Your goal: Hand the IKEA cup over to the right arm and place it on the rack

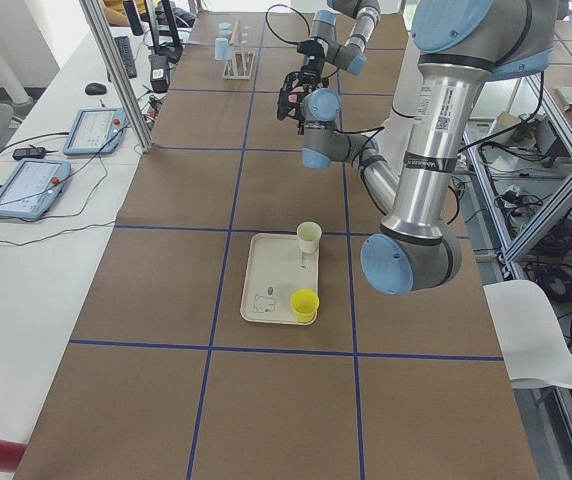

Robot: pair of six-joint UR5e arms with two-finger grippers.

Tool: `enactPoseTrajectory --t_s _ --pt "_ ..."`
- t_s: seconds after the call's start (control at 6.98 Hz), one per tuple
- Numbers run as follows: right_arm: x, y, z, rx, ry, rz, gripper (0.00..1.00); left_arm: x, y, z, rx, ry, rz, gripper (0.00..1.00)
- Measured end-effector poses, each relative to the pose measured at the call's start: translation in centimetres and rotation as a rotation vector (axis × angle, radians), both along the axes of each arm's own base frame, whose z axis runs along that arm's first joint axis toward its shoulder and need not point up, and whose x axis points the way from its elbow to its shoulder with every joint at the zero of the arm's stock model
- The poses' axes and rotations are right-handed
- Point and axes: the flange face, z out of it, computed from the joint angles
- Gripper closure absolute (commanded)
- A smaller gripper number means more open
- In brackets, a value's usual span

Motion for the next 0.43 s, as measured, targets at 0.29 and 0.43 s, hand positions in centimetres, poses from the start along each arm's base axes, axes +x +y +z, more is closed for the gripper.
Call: enactPoseTrajectory --t_s 0.29,0.43 --pt "1.2 -0.8 1.7 -0.026 0.025 0.062 1.00 -4.0 -1.5 2.7 0.055 -0.135 -0.028 0.00" --pt "2.0 -1.7 3.5 -0.048 0.060 0.120 1.00 -6.8 -1.9 4.5 0.099 -0.230 -0.047 0.00"
